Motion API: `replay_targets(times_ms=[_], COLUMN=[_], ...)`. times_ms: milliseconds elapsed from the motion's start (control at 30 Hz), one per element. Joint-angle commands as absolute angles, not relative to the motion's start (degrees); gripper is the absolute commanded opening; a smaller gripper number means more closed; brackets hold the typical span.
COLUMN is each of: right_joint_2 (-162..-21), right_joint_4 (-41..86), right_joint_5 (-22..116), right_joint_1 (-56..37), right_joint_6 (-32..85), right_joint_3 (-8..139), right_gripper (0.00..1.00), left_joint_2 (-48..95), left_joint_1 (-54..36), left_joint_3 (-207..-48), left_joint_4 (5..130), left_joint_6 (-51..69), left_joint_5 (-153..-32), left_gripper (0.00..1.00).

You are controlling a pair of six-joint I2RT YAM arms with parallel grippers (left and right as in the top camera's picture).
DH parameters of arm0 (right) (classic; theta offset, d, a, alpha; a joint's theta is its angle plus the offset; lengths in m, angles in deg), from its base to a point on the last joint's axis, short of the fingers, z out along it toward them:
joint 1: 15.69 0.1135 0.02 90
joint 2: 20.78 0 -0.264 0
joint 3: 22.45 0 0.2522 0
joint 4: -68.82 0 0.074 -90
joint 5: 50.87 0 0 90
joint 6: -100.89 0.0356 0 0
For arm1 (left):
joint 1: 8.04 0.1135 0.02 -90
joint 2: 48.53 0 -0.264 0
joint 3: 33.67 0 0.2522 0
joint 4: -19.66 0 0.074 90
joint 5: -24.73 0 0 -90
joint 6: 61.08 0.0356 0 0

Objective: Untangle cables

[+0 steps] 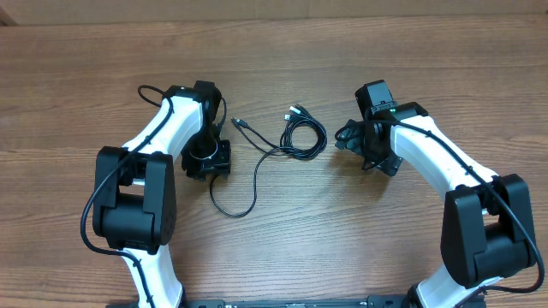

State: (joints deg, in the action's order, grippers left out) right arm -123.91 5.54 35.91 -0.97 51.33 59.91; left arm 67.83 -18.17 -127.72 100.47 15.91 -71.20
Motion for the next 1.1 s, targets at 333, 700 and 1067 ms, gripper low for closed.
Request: replay_targets(times_ms=[333,700,1067], right_joint_2=[-124.11,-124.11,-124.11], right_joint_4=[5.71,5.73,5.71], right_joint_5=[35.8,35.8,35.8], right_joint_1=[-1.04,-1.04,-1.04], right_joint_6=[51.09,51.09,51.09], right_joint_3=[59.89,59.89,59.89], right_gripper=[1.0,1.0,1.0], left_joint_2=[67.96,67.98,68.0], left_joint_1=[-17.73,-16.88,-14.45], left_joint_3=[-120.14,-120.11,-120.11], left_joint_4=[84.4,53.17,46.11], left_joint_6=[16.78,14.57,16.32], left_joint_5=[-67.14,-56.56,-31.2], left_gripper=[0.04,0.04,0.04])
